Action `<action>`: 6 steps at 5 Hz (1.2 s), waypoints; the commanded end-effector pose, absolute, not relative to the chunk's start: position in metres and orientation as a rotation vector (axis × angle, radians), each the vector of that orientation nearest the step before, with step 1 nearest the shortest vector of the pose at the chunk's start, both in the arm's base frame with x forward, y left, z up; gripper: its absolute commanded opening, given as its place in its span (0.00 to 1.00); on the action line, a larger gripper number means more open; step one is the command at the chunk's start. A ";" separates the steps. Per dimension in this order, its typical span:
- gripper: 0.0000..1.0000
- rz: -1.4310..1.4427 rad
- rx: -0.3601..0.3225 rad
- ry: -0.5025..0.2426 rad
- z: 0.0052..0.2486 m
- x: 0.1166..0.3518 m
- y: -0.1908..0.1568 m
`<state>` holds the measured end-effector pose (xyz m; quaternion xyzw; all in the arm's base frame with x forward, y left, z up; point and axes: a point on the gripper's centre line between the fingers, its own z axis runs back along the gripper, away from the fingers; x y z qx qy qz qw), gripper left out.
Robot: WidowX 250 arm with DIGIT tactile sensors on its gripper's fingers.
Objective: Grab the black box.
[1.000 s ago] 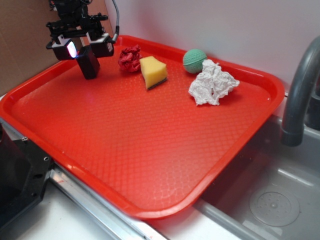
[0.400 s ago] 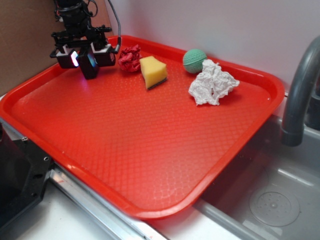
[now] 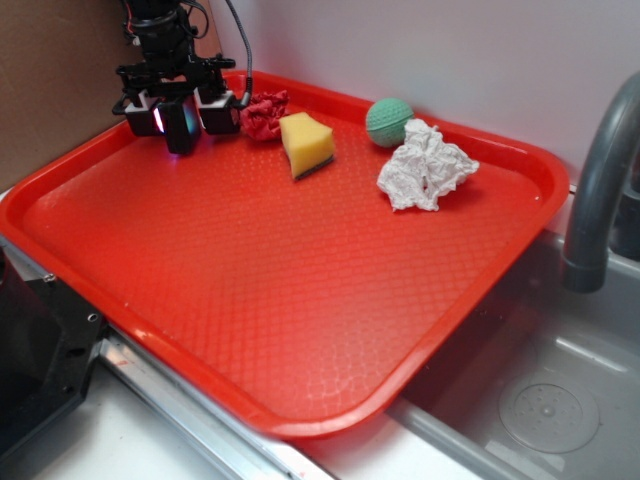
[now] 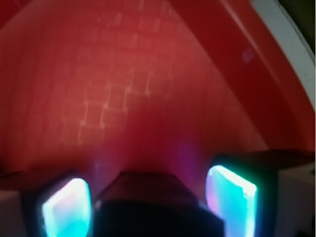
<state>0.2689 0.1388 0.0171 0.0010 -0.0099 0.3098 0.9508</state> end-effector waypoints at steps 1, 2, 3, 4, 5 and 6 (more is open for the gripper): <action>0.00 0.626 0.038 -0.045 0.010 0.269 0.138; 0.00 0.605 0.036 -0.051 0.014 0.267 0.136; 0.00 0.523 0.013 -0.094 0.042 0.260 0.124; 0.00 0.471 0.000 -0.161 0.067 0.252 0.114; 0.00 0.304 -0.064 -0.209 0.110 0.246 0.093; 0.00 0.089 -0.130 -0.254 0.160 0.237 0.050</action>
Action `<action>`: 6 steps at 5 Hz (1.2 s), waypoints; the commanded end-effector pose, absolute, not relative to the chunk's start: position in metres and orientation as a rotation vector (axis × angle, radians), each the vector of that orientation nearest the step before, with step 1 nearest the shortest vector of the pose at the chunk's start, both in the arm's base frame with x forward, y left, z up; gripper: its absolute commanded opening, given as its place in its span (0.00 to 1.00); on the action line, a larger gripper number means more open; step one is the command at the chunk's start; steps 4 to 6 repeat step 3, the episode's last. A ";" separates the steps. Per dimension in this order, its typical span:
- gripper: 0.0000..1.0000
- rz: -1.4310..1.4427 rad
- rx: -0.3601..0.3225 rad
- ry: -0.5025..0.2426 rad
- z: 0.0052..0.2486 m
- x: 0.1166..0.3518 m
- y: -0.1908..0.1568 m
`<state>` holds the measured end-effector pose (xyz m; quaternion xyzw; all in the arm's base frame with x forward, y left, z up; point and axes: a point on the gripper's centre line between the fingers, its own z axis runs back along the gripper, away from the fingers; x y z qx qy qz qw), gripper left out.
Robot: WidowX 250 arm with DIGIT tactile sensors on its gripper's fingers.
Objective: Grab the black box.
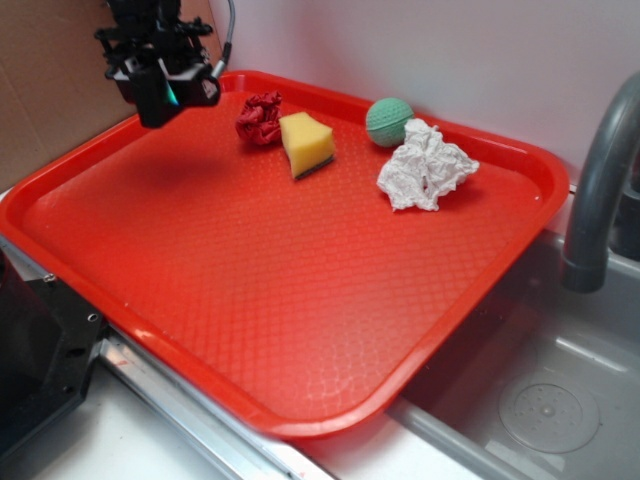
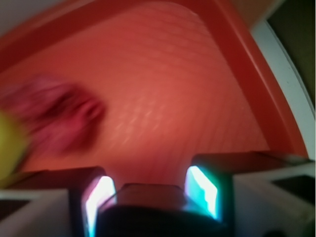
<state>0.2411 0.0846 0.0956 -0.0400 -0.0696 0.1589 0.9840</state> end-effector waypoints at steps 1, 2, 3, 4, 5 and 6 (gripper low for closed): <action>0.00 -0.054 -0.164 -0.263 0.211 0.218 0.013; 0.00 -0.166 -0.137 -0.318 0.258 0.201 -0.016; 0.00 -0.177 -0.126 -0.322 0.276 0.197 -0.022; 0.00 -0.177 -0.126 -0.322 0.276 0.197 -0.022; 0.00 -0.177 -0.126 -0.322 0.276 0.197 -0.022; 0.00 -0.177 -0.126 -0.322 0.276 0.197 -0.022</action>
